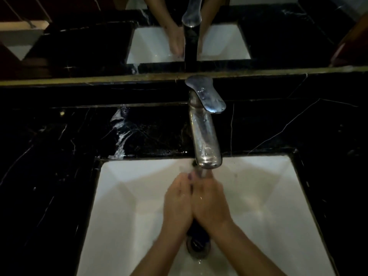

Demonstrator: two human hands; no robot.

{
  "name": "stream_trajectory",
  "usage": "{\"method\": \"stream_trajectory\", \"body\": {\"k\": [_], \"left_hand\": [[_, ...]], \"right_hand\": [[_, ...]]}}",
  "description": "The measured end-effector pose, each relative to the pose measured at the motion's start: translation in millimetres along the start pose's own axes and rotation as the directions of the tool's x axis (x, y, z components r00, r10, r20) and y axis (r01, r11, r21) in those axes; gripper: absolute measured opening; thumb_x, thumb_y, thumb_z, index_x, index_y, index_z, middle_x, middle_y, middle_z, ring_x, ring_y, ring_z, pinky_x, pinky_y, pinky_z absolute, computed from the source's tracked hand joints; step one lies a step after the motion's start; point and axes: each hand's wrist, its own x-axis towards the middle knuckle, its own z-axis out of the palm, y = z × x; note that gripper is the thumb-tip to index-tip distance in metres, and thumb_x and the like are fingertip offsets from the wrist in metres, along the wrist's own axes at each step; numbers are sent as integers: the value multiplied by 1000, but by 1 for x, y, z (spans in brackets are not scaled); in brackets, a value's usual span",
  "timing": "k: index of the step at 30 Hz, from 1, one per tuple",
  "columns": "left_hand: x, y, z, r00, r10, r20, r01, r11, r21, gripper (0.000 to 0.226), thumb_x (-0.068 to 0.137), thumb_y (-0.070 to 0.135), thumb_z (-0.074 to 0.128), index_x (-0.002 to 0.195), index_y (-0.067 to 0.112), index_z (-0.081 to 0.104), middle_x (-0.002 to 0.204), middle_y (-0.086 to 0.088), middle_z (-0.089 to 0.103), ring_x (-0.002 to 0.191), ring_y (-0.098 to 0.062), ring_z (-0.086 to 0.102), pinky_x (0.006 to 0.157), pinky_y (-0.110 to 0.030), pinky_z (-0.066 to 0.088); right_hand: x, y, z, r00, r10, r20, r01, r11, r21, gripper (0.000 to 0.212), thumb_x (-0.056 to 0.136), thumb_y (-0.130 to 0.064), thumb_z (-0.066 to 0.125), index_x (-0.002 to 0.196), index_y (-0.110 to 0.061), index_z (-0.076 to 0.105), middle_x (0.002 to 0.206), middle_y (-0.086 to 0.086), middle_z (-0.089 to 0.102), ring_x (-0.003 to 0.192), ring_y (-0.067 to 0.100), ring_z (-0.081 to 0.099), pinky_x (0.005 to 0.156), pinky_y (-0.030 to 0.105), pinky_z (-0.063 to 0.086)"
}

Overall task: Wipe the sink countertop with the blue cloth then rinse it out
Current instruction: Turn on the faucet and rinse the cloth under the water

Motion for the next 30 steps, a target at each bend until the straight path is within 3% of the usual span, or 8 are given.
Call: {"method": "stream_trajectory", "body": {"k": [2,6,11,15,18,22,26,30], "left_hand": [[7,-3,-5,1000,16,-14,-16,999,30,29,102,16,46,83,36,54,73,12,57,76,9,59,66,-21,42],[7,19,0,998,-3,-56,-6,987,-161,30,106,22,42,84,12,60,77,-2,65,73,-10,61,67,-27,50],[3,37,6,999,-39,-32,31,970,-240,30,106,32,40,89,15,58,83,-7,65,75,-21,62,67,-39,54],[0,40,-7,986,-167,4,147,857,-493,7,98,18,58,103,21,57,94,-1,71,79,-22,68,62,-27,56],[-1,32,-11,980,-162,119,201,805,-558,44,88,4,67,120,33,58,110,3,71,91,-21,73,67,-32,59],[-10,30,-8,951,-198,236,305,715,-629,42,93,4,59,126,29,59,115,-1,73,101,-21,72,79,-37,60],[-9,11,0,993,-119,0,117,977,-180,16,106,31,40,104,31,56,90,8,68,77,-3,65,66,-24,51],[-5,10,7,982,-159,-107,124,953,-275,35,103,43,43,82,20,59,77,-3,67,73,-18,65,67,-39,52]], "right_hand": [[6,-6,3,998,-31,46,35,996,-79,24,100,-41,34,100,-27,54,88,6,69,78,27,66,66,35,48],[23,0,-9,999,31,35,-35,993,112,25,99,-33,47,83,-20,62,72,-4,67,65,6,62,56,18,46],[25,10,-14,996,75,-50,-61,970,237,26,89,-38,52,79,-15,60,71,-3,65,64,8,59,61,29,47],[21,26,-34,959,282,-17,-251,878,407,11,102,-36,51,104,-27,57,100,1,69,89,19,68,73,34,54],[8,31,-33,931,335,141,-354,747,562,26,103,-45,43,118,-29,56,114,2,69,95,19,70,72,33,58],[-2,25,-20,902,360,240,-410,533,740,32,102,-41,45,118,-23,65,111,7,74,95,22,73,77,39,61],[-6,19,-13,961,275,-16,-229,829,511,14,103,-32,46,106,-30,59,97,-4,71,82,6,68,72,23,54],[-15,8,7,991,95,-99,-64,959,275,29,98,-52,45,97,-30,63,84,-2,71,77,6,67,73,29,56]]}}
